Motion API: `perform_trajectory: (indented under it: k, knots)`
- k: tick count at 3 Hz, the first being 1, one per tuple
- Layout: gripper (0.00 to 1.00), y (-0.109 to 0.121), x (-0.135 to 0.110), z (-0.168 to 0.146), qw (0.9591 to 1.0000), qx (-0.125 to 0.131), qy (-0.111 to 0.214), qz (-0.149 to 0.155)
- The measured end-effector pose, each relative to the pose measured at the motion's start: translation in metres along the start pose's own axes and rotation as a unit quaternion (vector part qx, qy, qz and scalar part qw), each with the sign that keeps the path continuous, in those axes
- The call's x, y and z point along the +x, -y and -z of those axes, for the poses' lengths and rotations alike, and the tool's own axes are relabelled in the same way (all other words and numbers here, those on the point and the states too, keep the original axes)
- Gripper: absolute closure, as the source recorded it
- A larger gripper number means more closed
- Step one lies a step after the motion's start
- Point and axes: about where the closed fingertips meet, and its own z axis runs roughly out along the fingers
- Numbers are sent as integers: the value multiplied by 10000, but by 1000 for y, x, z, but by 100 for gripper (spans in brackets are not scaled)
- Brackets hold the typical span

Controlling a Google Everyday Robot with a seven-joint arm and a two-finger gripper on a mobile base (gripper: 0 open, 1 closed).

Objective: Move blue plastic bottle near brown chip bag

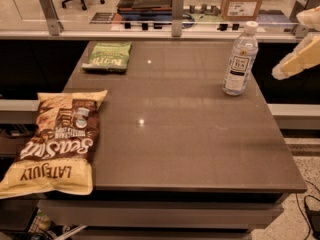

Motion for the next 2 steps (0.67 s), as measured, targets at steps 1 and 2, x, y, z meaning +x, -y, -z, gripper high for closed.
perform_trajectory:
  k: [1, 2]
  knots:
    - [0, 15, 13, -16, 9981, -34, 537, -289]
    - [0, 27, 26, -32, 9932, -61, 1030, -529]
